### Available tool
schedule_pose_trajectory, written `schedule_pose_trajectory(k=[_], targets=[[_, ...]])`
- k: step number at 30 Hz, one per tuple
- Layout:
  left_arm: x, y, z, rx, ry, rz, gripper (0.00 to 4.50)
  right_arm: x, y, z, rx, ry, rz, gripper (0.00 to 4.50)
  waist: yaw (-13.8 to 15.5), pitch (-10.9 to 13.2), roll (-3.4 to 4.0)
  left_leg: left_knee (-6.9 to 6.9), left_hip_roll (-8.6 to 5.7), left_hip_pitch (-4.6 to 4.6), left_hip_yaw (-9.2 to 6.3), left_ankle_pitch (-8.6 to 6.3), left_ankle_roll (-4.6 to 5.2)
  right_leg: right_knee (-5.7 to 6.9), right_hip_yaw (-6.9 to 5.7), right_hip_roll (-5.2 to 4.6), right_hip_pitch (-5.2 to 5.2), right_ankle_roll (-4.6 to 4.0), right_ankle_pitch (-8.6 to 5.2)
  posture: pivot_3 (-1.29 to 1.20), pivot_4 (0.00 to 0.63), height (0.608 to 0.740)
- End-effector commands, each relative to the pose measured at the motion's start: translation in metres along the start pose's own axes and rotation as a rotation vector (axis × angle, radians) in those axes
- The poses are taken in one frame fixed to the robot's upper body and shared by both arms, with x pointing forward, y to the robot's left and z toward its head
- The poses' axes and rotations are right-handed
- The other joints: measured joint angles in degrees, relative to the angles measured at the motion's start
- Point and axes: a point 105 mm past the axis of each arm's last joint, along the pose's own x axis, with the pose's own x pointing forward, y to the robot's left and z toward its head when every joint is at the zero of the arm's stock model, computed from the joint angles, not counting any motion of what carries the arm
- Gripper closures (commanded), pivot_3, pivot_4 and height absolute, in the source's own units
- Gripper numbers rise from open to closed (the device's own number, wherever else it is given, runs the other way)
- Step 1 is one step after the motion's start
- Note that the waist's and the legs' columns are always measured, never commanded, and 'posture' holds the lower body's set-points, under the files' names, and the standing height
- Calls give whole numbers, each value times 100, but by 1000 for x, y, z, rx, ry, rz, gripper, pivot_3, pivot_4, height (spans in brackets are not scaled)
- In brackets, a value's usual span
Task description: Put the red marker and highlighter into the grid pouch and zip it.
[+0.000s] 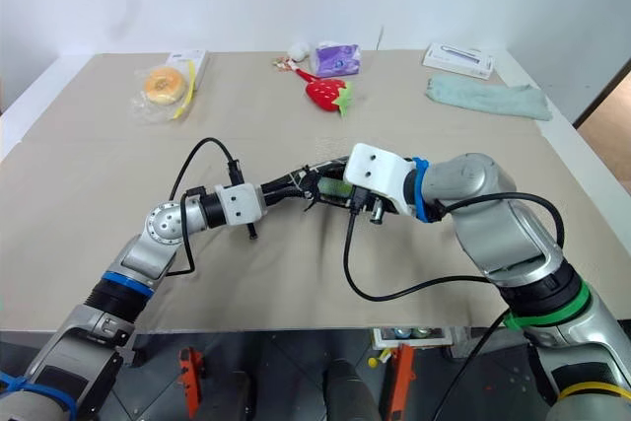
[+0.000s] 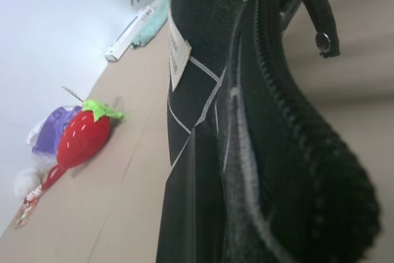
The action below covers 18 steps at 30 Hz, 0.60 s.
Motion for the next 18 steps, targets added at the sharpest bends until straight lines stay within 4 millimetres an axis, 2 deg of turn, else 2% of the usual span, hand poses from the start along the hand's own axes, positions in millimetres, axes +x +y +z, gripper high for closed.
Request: schedule_pose_trajectory(k=[1, 8, 10, 11, 12, 13, 15, 16, 18], targets=[[3, 4, 13, 29, -46, 1, 4500, -25, -12, 23, -52, -93, -61, 3494, -3, 0, 0, 0, 0, 1, 0, 0, 0, 0, 0, 0, 0, 0, 0, 0, 150, 740], [6, 5, 14, 24, -52, 4, 4500, -27, -9, 19, -57, -96, -42, 3494, -6, 0, 0, 1, 1, 3, 0, 0, 0, 0, 0, 2, 2, -2, 2, 0, 150, 740], [7, 5, 14, 23, -54, 4, 4500, -25, -9, 21, -54, -103, -46, 2475, -5, 0, 0, 1, 1, 3, 1, 0, 0, 0, 0, 1, 2, -2, 2, 0, 150, 740], [7, 5, 14, 22, -54, 4, 4500, -24, -10, 22, -51, -107, -50, 2208, -4, 0, 0, 0, 1, 3, 0, 0, 0, 0, 0, 2, 2, -2, 1, 0, 150, 740], [7, 5, 14, 22, -54, 3, 4500, -24, -10, 22, -42, -108, -50, 1659, -4, 0, 0, 0, 1, 3, 0, 0, 0, 0, 0, 2, 2, -1, 1, 0, 150, 740], [7, 5, 14, 22, -54, 3, 4500, -23, -10, 22, -41, -110, -49, 1408, -3, 0, 0, 0, 1, 3, 0, 0, 0, 0, 0, 2, 2, -1, 1, 0, 150, 740], [7, 5, 14, 20, -53, 5, 4500, -23, -11, 23, -39, -113, -54, 345, -4, 0, 0, 0, 1, 2, 0, 0, 0, 0, 0, 1, 2, -1, 1, 0, 150, 740], [7, 5, 14, 18, -52, 6, 4500, -23, -12, 23, -38, -116, -58, 96, -4, 0, 0, 0, 1, 2, 0, 0, 0, 0, 0, 1, 2, -1, 1, 0, 150, 740], [7, 5, 14, 15, -51, 8, 4500, -24, -13, 25, -26, -130, -63, 96, -3, 0, 0, 0, 1, 3, 0, 0, 0, 0, 0, 2, 2, -1, 1, 0, 150, 740]])
